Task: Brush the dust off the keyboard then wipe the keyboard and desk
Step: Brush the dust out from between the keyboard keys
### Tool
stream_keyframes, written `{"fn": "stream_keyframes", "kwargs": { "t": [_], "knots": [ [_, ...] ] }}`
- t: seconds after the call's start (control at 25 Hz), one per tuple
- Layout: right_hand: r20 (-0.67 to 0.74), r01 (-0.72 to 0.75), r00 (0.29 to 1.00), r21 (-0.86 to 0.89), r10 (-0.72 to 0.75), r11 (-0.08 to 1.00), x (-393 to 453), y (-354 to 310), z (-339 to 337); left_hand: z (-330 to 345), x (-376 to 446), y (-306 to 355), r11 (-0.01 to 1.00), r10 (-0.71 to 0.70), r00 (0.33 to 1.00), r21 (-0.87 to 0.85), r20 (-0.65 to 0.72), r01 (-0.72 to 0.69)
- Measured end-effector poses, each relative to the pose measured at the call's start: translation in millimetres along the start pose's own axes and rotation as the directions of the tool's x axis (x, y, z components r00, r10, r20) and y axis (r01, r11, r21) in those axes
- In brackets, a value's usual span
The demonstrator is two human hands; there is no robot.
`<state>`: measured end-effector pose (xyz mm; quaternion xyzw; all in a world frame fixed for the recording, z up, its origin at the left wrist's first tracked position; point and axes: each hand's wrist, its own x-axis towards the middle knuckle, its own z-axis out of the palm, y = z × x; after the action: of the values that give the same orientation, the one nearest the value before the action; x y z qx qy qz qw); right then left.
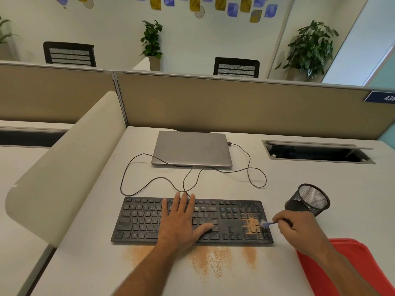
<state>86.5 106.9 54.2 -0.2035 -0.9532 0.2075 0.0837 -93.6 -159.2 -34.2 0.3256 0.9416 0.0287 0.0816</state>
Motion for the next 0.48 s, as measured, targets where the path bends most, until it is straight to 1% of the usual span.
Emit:
{"fn": "stream_keyframes", "kwargs": {
  "t": [0.04, 0.08, 0.16, 0.2, 0.28, 0.32, 0.4, 0.44, 0.48],
  "knots": [
    [-0.041, -0.025, 0.999, 0.005, 0.025, 1.0, 0.6, 1.8, -1.9, 0.0, -0.5, 0.0, 1.0, 0.001, 1.0, -0.001, -0.004, -0.001],
    [-0.052, -0.031, 0.998, -0.017, 0.03, 0.999, 0.8, 2.0, -3.0, 0.2, -0.7, -0.1, 1.0, 0.002, 1.0, -0.001, -0.008, -0.002],
    [0.004, 0.021, 1.0, -0.085, -0.02, 0.996, -0.7, -2.4, -0.4, -0.2, -1.0, -0.3, 1.0, 0.002, 1.0, 0.0, -0.009, -0.002],
    [0.039, 0.061, 0.998, -0.091, -0.058, 0.994, -2.3, -4.8, 2.4, -0.5, -0.7, -0.1, 1.0, 0.002, 1.0, 0.001, -0.007, -0.002],
    [0.069, 0.093, 0.993, -0.035, -0.091, 0.995, -3.5, -6.0, 6.5, -1.0, -0.5, -0.1, 1.0, 0.001, 1.0, -0.001, -0.003, -0.001],
    [0.049, 0.072, 0.996, 0.008, -0.073, 0.997, -2.7, -4.5, 6.8, -0.9, -0.6, -0.3, 1.0, 0.001, 1.0, -0.003, -0.001, -0.001],
    [-0.053, 0.025, 0.998, 0.051, -0.022, 0.998, -1.6, -1.2, 4.2, -0.9, -0.8, -0.2, 1.0, 0.0, 1.0, -0.004, -0.001, 0.0],
    [-0.089, 0.016, 0.996, 0.038, -0.013, 0.999, -1.9, 0.0, 2.4, -1.1, -1.0, -0.3, 1.0, 0.001, 1.0, -0.003, -0.001, -0.001],
    [-0.095, 0.023, 0.995, -0.001, -0.023, 1.0, -2.6, 0.4, 1.3, -1.4, -0.8, -0.3, 1.0, 0.001, 1.0, -0.002, 0.0, -0.001]
  ]
}}
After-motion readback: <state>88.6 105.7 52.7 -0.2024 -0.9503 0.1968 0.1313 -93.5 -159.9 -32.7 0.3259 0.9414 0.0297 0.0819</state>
